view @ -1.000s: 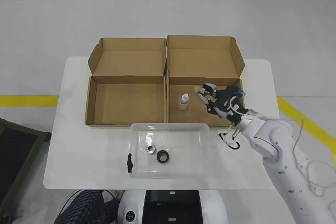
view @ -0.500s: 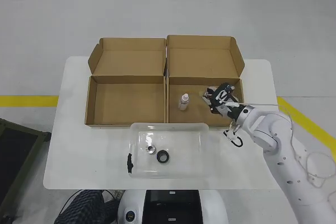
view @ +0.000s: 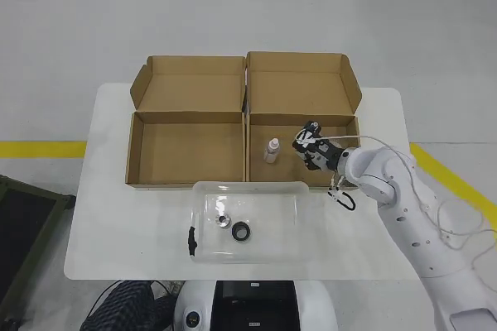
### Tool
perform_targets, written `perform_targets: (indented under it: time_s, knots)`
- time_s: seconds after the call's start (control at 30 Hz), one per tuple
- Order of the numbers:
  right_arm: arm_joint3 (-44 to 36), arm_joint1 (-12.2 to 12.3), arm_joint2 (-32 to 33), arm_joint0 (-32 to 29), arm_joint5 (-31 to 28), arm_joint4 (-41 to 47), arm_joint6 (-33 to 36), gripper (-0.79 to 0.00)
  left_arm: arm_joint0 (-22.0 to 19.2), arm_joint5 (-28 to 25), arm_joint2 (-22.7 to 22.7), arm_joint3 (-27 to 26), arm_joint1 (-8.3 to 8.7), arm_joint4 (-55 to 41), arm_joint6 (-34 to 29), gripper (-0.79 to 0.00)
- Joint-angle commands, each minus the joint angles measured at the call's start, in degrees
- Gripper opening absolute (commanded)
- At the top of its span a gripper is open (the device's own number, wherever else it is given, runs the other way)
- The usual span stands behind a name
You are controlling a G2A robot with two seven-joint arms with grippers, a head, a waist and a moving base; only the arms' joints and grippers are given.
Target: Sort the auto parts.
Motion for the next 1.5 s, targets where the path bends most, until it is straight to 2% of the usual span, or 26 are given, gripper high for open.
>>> perform_targets:
  time_s: [0.0,0.5,0.57,0.6,1.03,1.23,1.47]
  knots:
    - [1.1,-0.2,-1.0,0.7,0.5,-0.3,0.1,-0.785,0.0,0.0,0.0,0.0,0.00,0.0,0.0,0.000]
    - [5.7,-1.5,-5.2,3.7,1.0,-0.3,1.9,-0.785,0.0,0.0,0.0,0.0,0.00,0.0,0.0,0.000]
    - [5.9,-1.6,-5.4,4.0,0.9,-0.1,2.2,-0.653,0.0,0.0,0.0,0.0,0.00,0.0,0.0,0.000]
    - [6.0,-1.6,-5.6,4.1,1.0,-0.1,2.2,-0.520,0.0,0.0,0.0,0.0,0.00,0.0,0.0,0.000]
    - [4.6,-1.9,-5.8,4.4,1.8,-0.4,2.3,-0.431,0.0,0.0,0.0,0.0,0.00,0.0,0.0,0.000]
    - [-1.4,-0.9,-2.8,1.3,0.5,-1.3,2.9,-0.400,0.0,0.0,0.0,0.0,0.00,0.0,0.0,0.000]
    - [-12.3,0.5,1.8,-4.5,-0.8,-2.1,2.5,-0.376,0.0,0.0,0.0,0.0,0.00,0.0,0.0,0.000]
